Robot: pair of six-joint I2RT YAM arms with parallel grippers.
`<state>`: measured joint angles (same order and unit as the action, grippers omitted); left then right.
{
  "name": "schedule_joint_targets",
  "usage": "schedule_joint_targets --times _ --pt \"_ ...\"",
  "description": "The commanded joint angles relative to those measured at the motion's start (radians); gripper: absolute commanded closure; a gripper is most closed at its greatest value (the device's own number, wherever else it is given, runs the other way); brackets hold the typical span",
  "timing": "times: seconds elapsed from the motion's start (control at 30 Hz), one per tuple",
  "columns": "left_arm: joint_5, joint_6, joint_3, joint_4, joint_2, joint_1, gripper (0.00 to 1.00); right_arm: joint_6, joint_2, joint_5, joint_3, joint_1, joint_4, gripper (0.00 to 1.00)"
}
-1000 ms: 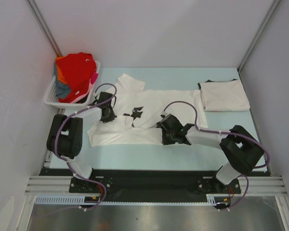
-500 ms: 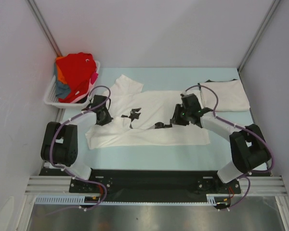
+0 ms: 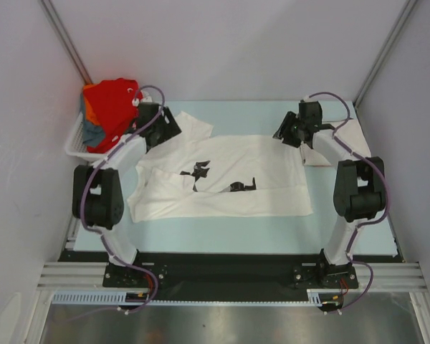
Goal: Fold and stack the t-shirts
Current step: Fold the tshirt
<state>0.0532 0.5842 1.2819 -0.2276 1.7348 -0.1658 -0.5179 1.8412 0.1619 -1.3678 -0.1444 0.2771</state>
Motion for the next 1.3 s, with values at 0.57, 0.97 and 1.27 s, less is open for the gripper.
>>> schedule_joint_targets --times 0.57,0.97,1.27 --pt "-0.134 0.017 1.013 -0.158 0.758 0.055 0.13 0.177 0.421 -0.229 -0.451 0.063 0.169 0.33" --pt "-0.147 0.069 1.100 -0.082 0.902 0.086 0.07 0.185 0.478 -0.219 -0.476 0.006 0.149 0.33" --pt "-0.231 0.115 1.117 -0.050 0.962 0.086 0.24 0.156 0.449 -0.136 -0.452 0.029 0.126 0.33"
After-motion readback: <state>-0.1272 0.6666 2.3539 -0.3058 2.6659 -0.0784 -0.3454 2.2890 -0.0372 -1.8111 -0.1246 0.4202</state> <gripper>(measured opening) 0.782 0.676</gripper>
